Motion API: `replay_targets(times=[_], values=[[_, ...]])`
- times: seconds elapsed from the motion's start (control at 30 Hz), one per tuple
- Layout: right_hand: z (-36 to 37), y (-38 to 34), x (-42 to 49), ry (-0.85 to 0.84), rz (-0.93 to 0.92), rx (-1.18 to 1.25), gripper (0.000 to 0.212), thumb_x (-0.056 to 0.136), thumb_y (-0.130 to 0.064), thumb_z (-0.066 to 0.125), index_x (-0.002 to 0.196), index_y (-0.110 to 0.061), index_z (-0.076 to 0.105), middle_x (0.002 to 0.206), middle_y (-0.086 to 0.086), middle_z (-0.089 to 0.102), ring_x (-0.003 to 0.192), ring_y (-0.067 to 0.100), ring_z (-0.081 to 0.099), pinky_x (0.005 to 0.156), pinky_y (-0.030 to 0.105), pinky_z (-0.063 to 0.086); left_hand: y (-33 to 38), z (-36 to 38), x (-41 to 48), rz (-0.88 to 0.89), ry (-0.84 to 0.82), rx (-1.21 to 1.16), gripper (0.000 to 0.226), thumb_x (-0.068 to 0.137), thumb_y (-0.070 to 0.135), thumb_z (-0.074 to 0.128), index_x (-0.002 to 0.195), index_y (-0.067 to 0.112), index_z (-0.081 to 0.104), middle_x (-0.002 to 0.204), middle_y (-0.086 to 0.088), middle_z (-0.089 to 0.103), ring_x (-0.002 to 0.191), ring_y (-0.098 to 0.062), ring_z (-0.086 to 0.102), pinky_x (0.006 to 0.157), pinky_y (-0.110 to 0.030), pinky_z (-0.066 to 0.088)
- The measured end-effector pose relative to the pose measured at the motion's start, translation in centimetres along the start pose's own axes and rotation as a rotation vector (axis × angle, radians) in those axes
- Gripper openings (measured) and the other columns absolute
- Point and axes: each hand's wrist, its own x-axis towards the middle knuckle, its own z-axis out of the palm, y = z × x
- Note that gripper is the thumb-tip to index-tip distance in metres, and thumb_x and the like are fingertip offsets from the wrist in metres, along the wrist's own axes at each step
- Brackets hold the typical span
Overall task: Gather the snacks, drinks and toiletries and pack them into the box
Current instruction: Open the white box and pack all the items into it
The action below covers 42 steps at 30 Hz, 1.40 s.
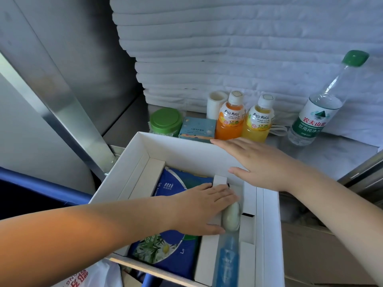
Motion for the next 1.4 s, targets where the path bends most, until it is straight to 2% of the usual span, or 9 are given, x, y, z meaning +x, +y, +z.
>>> replay_targets(times=[0.17,0.33,0.5,0.6,0.7,0.8,1.13,1.23,1.4], values=[[0.1,0.0,0.0,0.015,0.020,0.031,0.066,0.095,-0.039,0.045,0.147,-0.040,0.005,0.145,-0.014,0.032,0.127,0.001,0.027,0.090,0.014,0.022,0.1,-0.2,-0.3,0.010,-0.033,0.051,0.075,0.097,0.053,0.031,0.150,0.020,-0.011,0.157,0.002,-0.016,0.140,-0.007,-0.022,0.112,-0.028,-0.016],[0.1,0.1,-0.1,0.035,0.015,0.038,0.066,0.093,-0.045,0.044,0.146,-0.043,0.004,0.146,-0.017,0.031,0.128,0.000,0.027,0.096,0.020,0.028,-1.1,-2.2,-1.9,-0.020,0.044,0.118,0.070,0.095,0.060,0.022,0.149,0.026,-0.005,0.156,0.004,-0.014,0.139,-0.008,-0.020,0.111,-0.030,-0.015],[0.2,0.2,0.0,0.049,0.025,0.057,0.066,0.092,-0.048,0.045,0.145,-0.046,0.005,0.145,-0.019,0.032,0.126,-0.003,0.026,0.091,0.016,0.027,-3.8,-5.5,-5.5,-0.155,0.293,0.164,0.054,0.096,0.053,0.032,0.145,0.031,0.027,0.155,0.009,0.018,0.142,-0.008,0.009,0.109,-0.021,-0.007],[0.3,0.3,0.1,0.060,0.025,0.079,0.064,0.092,-0.047,0.044,0.144,-0.047,0.007,0.146,-0.021,0.031,0.127,-0.003,0.028,0.090,0.014,0.026,-5.4,-6.3,-7.8,-0.252,0.505,0.229,0.047,0.092,0.037,0.052,0.137,0.025,0.046,0.144,0.004,0.041,0.133,-0.015,0.036,0.113,-0.028,0.014],[0.2,0.4,0.1,0.064,0.048,0.147,0.055,0.096,-0.037,0.042,0.143,-0.048,0.016,0.146,-0.023,0.032,0.129,-0.001,0.032,0.097,0.019,0.033,-7.2,-5.7,-8.7,-0.434,0.461,0.244,0.063,0.092,0.047,0.039,0.149,0.030,0.017,0.155,0.002,0.022,0.142,-0.016,0.018,0.116,-0.039,0.011],[0.0,0.5,0.2,0.078,0.074,0.238,0.049,0.100,-0.022,0.039,0.141,-0.047,0.028,0.144,-0.022,0.038,0.129,0.001,0.038,0.100,0.024,0.039,-8.6,-4.5,-8.5,-0.548,0.371,0.198,0.069,0.089,0.059,0.024,0.142,0.040,-0.017,0.158,0.008,0.005,0.145,-0.014,0.001,0.116,-0.038,0.005],[-0.9,1.4,-1.9,0.030,0.166,0.300,0.053,0.100,-0.018,0.039,0.130,-0.061,0.028,0.129,-0.035,0.036,0.121,-0.004,0.042,0.087,0.011,0.031,-7.3,-4.2,-6.0,-0.461,0.398,0.198,0.080,0.087,0.066,0.022,0.133,0.039,-0.038,0.156,0.005,-0.016,0.142,-0.015,-0.018,0.113,-0.035,-0.011],[-1.2,1.6,-3.1,0.040,0.219,0.317,0.057,0.099,-0.017,0.040,0.121,-0.068,0.026,0.131,-0.032,0.041,0.122,-0.002,0.043,0.093,0.017,0.037,-6.4,-4.2,-5.0,-0.448,0.402,0.211,0.083,0.086,0.066,0.024,0.132,0.037,-0.039,0.155,0.004,-0.019,0.143,-0.018,-0.016,0.113,-0.036,-0.012],[-0.8,2.3,-4.9,0.068,0.383,0.286,0.048,0.098,-0.015,0.042,0.130,-0.051,0.044,0.134,-0.018,0.051,0.121,0.008,0.047,0.084,0.021,0.036,-4.7,-4.0,-3.4,-0.426,0.439,0.235,0.085,0.087,0.066,0.026,0.135,0.033,-0.036,0.156,0.000,-0.018,0.143,-0.022,-0.015,0.111,-0.038,-0.013]])
